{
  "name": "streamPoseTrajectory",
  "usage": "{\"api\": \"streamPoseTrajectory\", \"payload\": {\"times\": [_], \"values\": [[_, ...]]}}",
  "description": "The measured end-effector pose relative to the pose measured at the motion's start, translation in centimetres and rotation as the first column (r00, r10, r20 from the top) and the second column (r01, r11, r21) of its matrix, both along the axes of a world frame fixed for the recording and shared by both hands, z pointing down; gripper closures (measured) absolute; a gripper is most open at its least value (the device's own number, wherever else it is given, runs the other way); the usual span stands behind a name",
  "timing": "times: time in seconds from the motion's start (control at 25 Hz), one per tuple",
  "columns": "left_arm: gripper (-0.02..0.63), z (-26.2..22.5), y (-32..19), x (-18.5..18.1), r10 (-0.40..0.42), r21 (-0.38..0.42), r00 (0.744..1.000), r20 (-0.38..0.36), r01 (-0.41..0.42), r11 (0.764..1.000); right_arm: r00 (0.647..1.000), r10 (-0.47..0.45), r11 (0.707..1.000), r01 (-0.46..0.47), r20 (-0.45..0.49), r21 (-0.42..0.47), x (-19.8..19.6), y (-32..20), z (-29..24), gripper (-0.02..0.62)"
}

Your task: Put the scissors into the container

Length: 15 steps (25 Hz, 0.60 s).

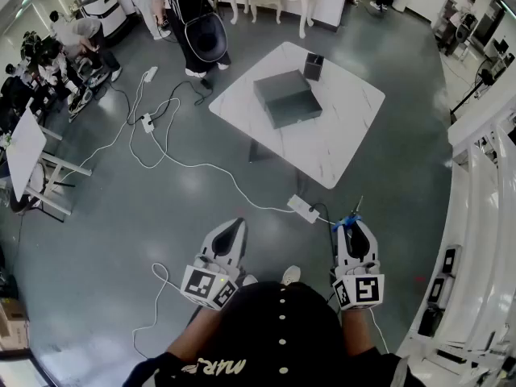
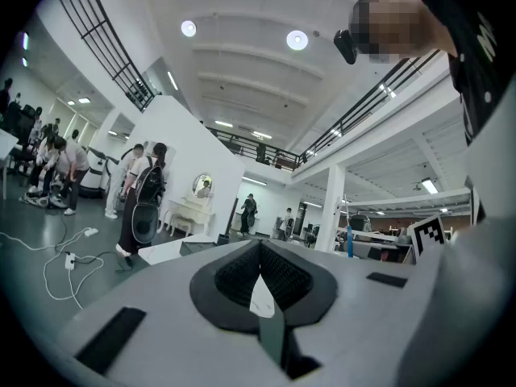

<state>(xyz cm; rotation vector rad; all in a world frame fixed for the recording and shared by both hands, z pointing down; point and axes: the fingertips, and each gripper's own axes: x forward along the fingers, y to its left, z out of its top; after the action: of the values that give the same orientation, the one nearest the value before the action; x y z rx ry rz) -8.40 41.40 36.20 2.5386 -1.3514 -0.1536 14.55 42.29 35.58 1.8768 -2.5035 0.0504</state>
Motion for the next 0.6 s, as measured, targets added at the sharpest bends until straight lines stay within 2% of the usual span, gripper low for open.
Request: {"api": "streamPoseTrajectory", "payload": {"times": [0.6], "values": [[0.580, -0.1, -0.4, 2.4, -0.002, 0.002, 1.000, 0.014, 0.002, 1.000, 0.999, -0.028, 1.000, 0.028, -0.033, 0.004, 1.7, -0.5, 0.1, 0.494]]}}
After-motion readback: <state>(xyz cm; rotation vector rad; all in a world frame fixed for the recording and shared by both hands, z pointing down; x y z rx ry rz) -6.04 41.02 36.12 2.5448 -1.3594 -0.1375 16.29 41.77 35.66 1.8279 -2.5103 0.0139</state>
